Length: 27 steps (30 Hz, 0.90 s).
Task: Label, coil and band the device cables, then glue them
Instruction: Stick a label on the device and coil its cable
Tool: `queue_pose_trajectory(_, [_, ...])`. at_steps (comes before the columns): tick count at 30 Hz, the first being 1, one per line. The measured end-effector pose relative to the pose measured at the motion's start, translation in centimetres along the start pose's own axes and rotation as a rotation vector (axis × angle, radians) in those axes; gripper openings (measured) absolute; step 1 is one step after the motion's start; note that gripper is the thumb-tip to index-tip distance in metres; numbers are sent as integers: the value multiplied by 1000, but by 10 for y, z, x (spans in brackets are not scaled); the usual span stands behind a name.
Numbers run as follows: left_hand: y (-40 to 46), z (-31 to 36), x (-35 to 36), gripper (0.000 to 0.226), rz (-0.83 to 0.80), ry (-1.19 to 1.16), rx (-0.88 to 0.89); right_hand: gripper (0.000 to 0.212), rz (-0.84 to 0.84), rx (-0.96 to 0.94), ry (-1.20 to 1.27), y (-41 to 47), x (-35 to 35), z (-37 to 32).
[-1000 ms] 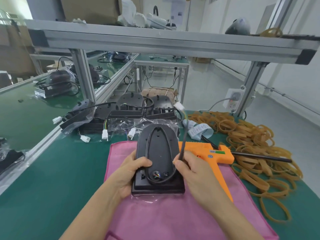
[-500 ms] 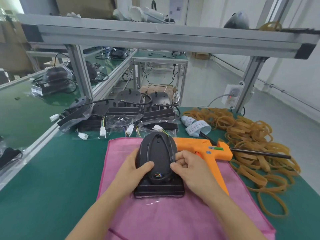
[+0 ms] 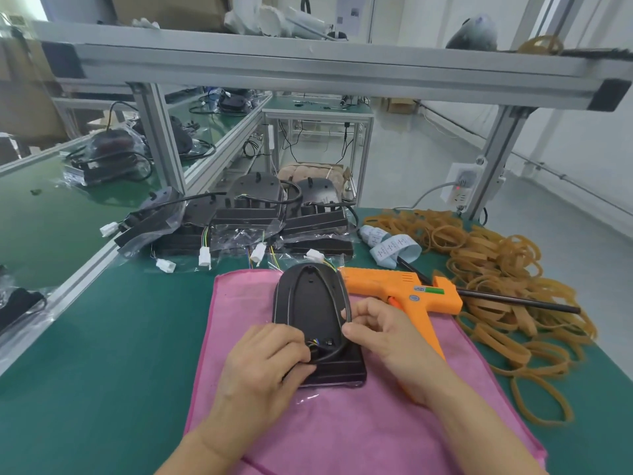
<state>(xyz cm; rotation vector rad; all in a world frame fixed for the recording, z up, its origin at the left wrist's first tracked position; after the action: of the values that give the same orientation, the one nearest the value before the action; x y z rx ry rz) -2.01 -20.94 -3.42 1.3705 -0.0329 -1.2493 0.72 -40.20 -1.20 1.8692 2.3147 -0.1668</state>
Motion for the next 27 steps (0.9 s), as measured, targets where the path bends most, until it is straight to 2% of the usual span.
queue_pose_trajectory(4, [-6,2,0,23,55,88,84,21,30,23,6,2,-1,1])
queue_pose_trajectory(7, [-2,5,-4,27,7,74,70,18,53,32,-20,3,-1,1])
queue_pose_trajectory(9, [6,8,-4,30,-74,-11,-61,12,52,36,-34,4,-1,0])
queue_pose_trajectory(12, [21,14,3,30,-119,-307,-449,10,32,56,-66,8,-4,-5])
queue_pose_trajectory(14, [25,17,11,29,-136,-395,-571,15,15,89,-109,12,-5,-9])
queue_pose_trajectory(18, [31,19,7,28,-233,-435,-513,21,27,106,-215,17,-5,-14])
queue_pose_trajectory(23, [31,21,5,33,-281,-259,-402,26,9,64,-537,25,1,-22])
queue_pose_trajectory(25, [28,20,5,34,-278,-222,-377,26,-54,80,-562,28,-1,-25])
queue_pose_trajectory(27, [26,17,2,22,-300,-330,-457,28,-148,111,-566,31,-4,-30])
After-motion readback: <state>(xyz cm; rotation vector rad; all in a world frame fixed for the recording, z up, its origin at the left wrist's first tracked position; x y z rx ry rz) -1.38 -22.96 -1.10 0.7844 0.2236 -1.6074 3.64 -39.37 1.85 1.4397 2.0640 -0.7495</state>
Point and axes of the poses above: each hand's wrist, its own y-axis towards the middle knuckle, its own x-axis out of the palm, z = x × y, the point moved 1 cm from there along y, towards the middle knuckle, and after that the axes turned 4 degrees about -x, right-handed, at the moved point
